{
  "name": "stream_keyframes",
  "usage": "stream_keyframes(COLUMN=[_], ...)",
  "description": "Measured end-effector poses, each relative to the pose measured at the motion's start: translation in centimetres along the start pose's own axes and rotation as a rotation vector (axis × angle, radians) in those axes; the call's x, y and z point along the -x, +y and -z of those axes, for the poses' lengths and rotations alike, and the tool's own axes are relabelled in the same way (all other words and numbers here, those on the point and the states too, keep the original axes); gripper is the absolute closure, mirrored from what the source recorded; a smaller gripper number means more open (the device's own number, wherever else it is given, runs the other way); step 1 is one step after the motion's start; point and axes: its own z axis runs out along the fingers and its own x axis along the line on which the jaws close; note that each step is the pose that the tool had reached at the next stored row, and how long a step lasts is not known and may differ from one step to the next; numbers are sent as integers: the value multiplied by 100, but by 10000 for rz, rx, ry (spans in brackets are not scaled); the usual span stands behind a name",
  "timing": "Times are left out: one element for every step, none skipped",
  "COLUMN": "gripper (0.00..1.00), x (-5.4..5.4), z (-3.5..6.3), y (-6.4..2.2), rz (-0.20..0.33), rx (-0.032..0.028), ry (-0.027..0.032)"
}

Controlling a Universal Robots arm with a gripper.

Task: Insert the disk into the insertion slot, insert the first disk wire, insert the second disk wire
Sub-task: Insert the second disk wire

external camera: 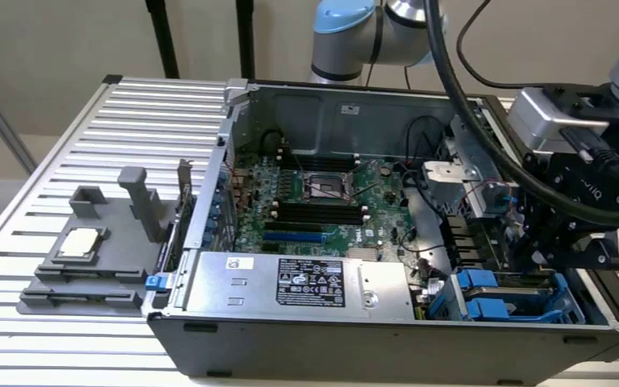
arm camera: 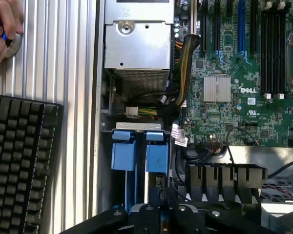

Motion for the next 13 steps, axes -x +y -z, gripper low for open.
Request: stream_keyframes(gripper=[84,84,84,84,84,84,84,84,84,84,84,84,84], x=[-11,-21,-29,-30,-30,-30,-30,-30,-30,-29,-29,-29,-29], z=[-16,-28,-43,-56,-68,-78,-89,-98,-106,-114,-119,-123,-131], y=[4,8,13,14,14,15,16,16,16,16,16,16,11], rz=[20,37,56,75,93,109,127,147,167,191,208,212,218], rx=[0,-1,-2,-2,-3,-4,-4,-5,-5,-6,-7,-7,-7], ry=[-31,-54,-83,-113,-147,-178,-210,-239,-262,-282,-289,-291,-292])
